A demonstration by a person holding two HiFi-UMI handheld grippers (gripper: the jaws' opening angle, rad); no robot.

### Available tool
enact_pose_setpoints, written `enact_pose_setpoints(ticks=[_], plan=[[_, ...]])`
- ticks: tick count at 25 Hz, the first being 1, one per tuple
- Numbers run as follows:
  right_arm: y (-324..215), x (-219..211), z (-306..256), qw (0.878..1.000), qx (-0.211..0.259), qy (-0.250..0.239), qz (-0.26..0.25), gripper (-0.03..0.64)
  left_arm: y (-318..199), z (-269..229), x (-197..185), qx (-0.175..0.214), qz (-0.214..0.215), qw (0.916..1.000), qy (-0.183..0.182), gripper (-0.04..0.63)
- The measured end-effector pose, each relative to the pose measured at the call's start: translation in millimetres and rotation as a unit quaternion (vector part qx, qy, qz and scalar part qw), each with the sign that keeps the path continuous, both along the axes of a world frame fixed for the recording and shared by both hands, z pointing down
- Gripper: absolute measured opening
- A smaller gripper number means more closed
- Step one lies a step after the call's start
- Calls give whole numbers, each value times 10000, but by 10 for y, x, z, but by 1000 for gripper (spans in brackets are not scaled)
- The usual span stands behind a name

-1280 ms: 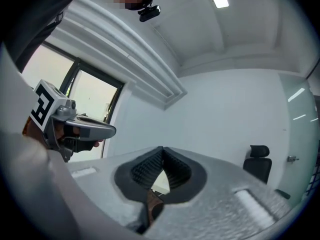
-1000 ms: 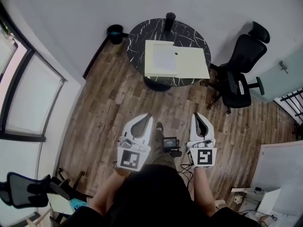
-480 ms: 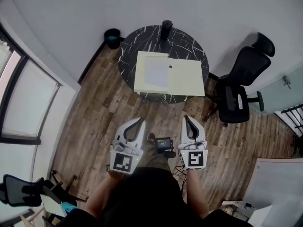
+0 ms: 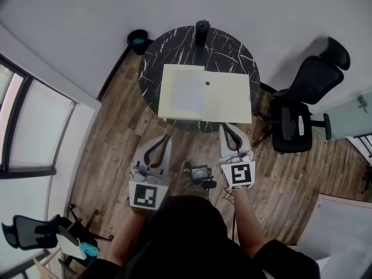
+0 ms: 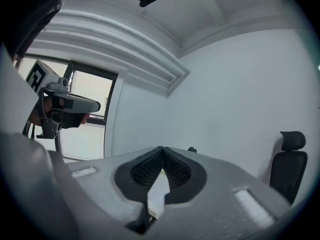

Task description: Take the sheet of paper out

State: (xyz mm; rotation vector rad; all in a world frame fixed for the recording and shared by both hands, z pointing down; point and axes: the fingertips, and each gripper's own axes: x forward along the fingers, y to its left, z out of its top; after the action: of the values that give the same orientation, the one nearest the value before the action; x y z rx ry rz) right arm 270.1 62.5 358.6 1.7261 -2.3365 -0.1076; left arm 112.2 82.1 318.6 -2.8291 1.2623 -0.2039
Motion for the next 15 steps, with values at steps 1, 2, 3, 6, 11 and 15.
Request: enact_pose_setpoints(ticks=[1, 2, 3, 6, 11, 15], plan=[[-59, -3, 13, 10000, 7, -15, 6, -2, -56, 0, 5, 16, 17, 10000, 47, 15], [-105, -10, 32, 10000, -19, -14, 21, -2, -101, -2, 12, 60, 73, 9999, 70, 15], [-149, -25, 49, 10000, -53, 13, 29, -2, -141, -8, 18, 115, 147, 9998, 84, 15], [-317, -123, 49, 9999, -67, 129, 44, -2, -262, -13, -32, 100, 239, 9994, 232, 16], [-480, -221, -26, 9989, -152, 224, 376, -2, -455, -13, -132, 44, 426, 9980, 458, 15], [-629, -370, -124, 9981, -56, 485, 389, 0, -597, 18, -193, -229, 856, 9937, 689, 15]])
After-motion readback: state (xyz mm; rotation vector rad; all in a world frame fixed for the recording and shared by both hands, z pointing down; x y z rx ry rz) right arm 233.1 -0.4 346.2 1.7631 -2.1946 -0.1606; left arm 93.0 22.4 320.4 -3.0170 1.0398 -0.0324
